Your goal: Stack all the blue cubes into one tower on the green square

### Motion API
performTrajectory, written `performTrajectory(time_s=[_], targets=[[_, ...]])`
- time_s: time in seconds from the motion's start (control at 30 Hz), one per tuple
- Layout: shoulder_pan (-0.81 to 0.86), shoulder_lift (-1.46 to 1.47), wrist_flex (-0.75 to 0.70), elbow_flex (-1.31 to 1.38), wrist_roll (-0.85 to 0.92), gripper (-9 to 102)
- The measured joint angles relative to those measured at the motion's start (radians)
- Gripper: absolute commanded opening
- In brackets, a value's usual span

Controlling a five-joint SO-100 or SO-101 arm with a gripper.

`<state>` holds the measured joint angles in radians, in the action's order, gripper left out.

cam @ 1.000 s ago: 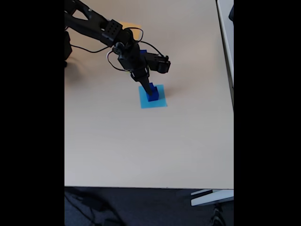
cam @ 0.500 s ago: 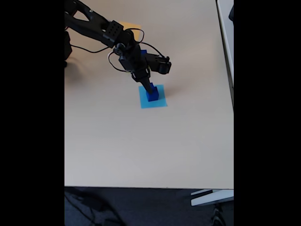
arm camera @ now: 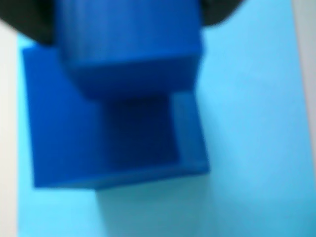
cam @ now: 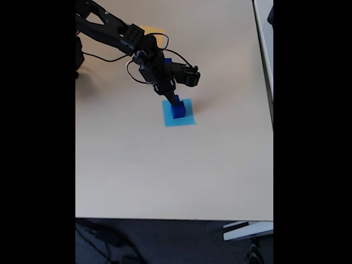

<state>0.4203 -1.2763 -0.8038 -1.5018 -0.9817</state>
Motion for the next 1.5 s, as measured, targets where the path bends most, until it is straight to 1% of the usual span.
performTrajectory(time_s=[0.13,0.27,0.4,0.7,0.87,0.97,1.23,1.5], targets=[[0.000,0.000,0.000,0.000,0.000,1],[-0.002,0.000,-0.009,0.000,0.000,0],[-0.014,0.000,-0.048,0.034,0.000,0],[-0.034,-0.009,-0.175,0.135,0.017,0],[-0.103,-0.087,-0.304,0.192,-0.041,0],[-0.156,-0.172,-0.348,0.202,-0.081,0],[-0.336,-0.327,-0.419,0.207,-0.270,0],[-0.522,-0.410,-0.472,0.040,-0.650,0]])
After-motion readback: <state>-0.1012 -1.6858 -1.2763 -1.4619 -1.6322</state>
